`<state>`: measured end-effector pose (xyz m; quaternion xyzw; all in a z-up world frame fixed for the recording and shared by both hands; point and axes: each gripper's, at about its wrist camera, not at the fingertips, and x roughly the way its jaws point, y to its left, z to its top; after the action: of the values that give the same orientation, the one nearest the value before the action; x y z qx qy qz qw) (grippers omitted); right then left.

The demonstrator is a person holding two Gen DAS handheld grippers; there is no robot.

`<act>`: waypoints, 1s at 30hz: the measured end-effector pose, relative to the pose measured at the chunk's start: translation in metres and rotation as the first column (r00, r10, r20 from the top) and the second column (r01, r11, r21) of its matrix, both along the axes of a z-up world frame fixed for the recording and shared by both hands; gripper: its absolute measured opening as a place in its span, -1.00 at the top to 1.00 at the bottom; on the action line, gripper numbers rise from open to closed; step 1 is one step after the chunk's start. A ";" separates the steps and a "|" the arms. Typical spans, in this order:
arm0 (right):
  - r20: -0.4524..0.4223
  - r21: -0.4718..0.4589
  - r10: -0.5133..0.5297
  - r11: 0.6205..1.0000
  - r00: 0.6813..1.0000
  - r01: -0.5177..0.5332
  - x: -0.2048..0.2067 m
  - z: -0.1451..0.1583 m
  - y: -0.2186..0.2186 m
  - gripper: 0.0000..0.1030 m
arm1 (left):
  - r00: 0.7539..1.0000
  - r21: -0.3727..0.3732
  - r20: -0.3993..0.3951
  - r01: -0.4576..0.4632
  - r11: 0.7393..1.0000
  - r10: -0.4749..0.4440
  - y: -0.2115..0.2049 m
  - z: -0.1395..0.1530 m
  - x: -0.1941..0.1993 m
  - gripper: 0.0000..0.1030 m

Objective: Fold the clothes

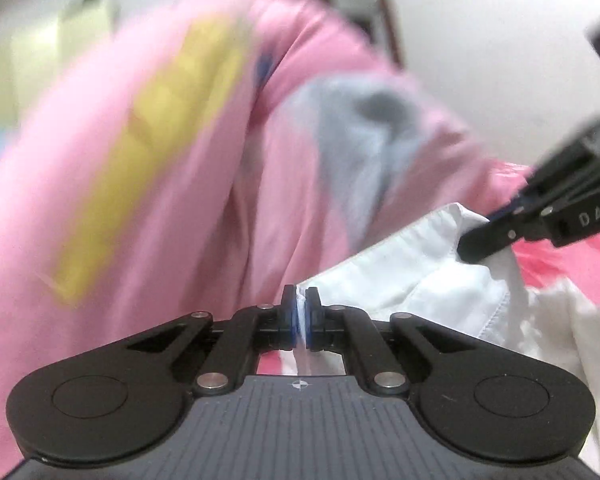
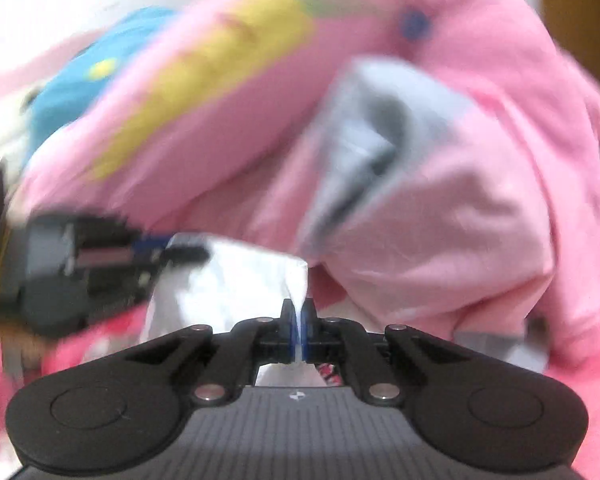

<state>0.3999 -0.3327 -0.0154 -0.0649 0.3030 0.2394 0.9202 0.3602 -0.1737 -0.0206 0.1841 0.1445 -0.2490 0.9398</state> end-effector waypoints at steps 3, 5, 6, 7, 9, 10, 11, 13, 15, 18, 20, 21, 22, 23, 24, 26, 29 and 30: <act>0.088 -0.195 0.126 0.975 0.988 -0.107 -0.051 -0.001 0.010 0.93 | 0.989 0.110 0.113 0.082 0.990 -0.095 0.005 -0.002 -0.050 0.95; 0.089 -0.323 0.199 0.933 0.976 -0.160 -0.082 -0.014 0.018 0.90 | 0.985 0.171 0.094 0.130 0.977 -0.148 0.011 -0.014 -0.076 0.90; 0.068 -0.371 0.222 0.911 0.973 -0.182 -0.095 -0.025 0.021 0.89 | 0.982 0.199 0.079 0.153 0.968 -0.172 0.015 -0.020 -0.089 0.89; 0.047 -0.418 0.245 0.885 0.969 -0.203 -0.107 -0.035 0.023 0.82 | 0.983 0.212 0.037 0.171 0.962 -0.182 0.020 -0.026 -0.097 0.86; 0.007 -0.476 0.262 0.849 0.965 -0.227 -0.127 -0.053 0.025 0.62 | 0.979 0.235 -0.049 0.206 0.950 -0.200 0.030 -0.038 -0.114 0.58; -0.009 -0.491 0.251 0.842 0.968 -0.223 -0.135 -0.058 0.023 0.58 | 0.974 0.243 -0.091 0.223 0.944 -0.206 0.035 -0.043 -0.123 0.45; -0.024 -0.500 0.237 0.839 0.971 -0.217 -0.141 -0.063 0.020 0.58 | 0.972 0.228 -0.122 0.223 0.948 -0.199 0.039 -0.041 -0.130 0.45; -0.035 -0.475 0.205 0.857 0.978 -0.197 -0.145 -0.061 0.014 0.58 | 0.968 0.172 -0.171 0.213 0.962 -0.184 0.055 -0.034 -0.130 0.44; -0.027 -0.412 0.168 0.896 0.985 -0.164 -0.142 -0.047 0.003 0.57 | 0.966 0.100 -0.203 0.184 0.978 -0.161 0.065 -0.026 -0.121 0.43; -0.013 -0.248 0.096 0.964 0.995 -0.096 -0.123 -0.019 -0.012 0.57 | 0.966 -0.024 -0.235 0.104 0.994 -0.106 0.072 -0.010 -0.095 0.37; -0.032 -0.112 0.037 0.993 0.999 -0.041 -0.099 -0.005 -0.017 0.57 | 0.956 -0.084 -0.289 0.020 0.996 -0.043 0.061 -0.006 -0.071 0.30; -0.071 -0.040 0.004 0.999 0.997 -0.007 -0.087 -0.004 -0.018 0.57 | 0.949 -0.108 -0.315 -0.020 0.994 -0.015 0.056 -0.005 -0.059 0.29; -0.114 0.024 -0.024 0.999 0.993 0.027 -0.075 -0.003 -0.019 0.57 | 0.943 -0.095 -0.334 -0.031 0.995 -0.003 0.049 -0.009 -0.051 0.29; -0.167 0.055 -0.039 0.997 0.985 0.048 -0.062 -0.009 -0.018 0.57 | 0.936 -0.079 -0.352 -0.037 0.996 0.007 0.042 -0.014 -0.043 0.30; -0.220 0.079 -0.050 0.994 0.974 0.069 -0.050 -0.016 -0.016 0.57 | 0.930 -0.041 -0.367 -0.009 0.999 -0.006 0.031 -0.022 -0.039 0.30; -0.308 0.080 -0.055 0.993 0.950 0.084 -0.029 -0.037 -0.010 0.57 | 0.922 0.045 -0.388 0.043 0.998 -0.022 0.013 -0.039 -0.035 0.29; -0.334 -0.041 -0.098 0.995 0.938 0.089 -0.018 -0.064 0.001 0.64 | 0.938 0.164 -0.345 0.046 0.985 0.014 -0.001 -0.060 -0.032 0.28; -0.332 -0.078 -0.109 0.993 0.937 0.088 -0.015 -0.071 0.004 0.64 | 0.946 0.166 -0.324 0.041 0.985 0.016 -0.002 -0.062 -0.030 0.27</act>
<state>0.3854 -0.3287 -0.0864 -0.0363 0.4655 0.1909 0.8634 0.3304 -0.1759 -0.0830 0.2213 0.3168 -0.2685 0.8823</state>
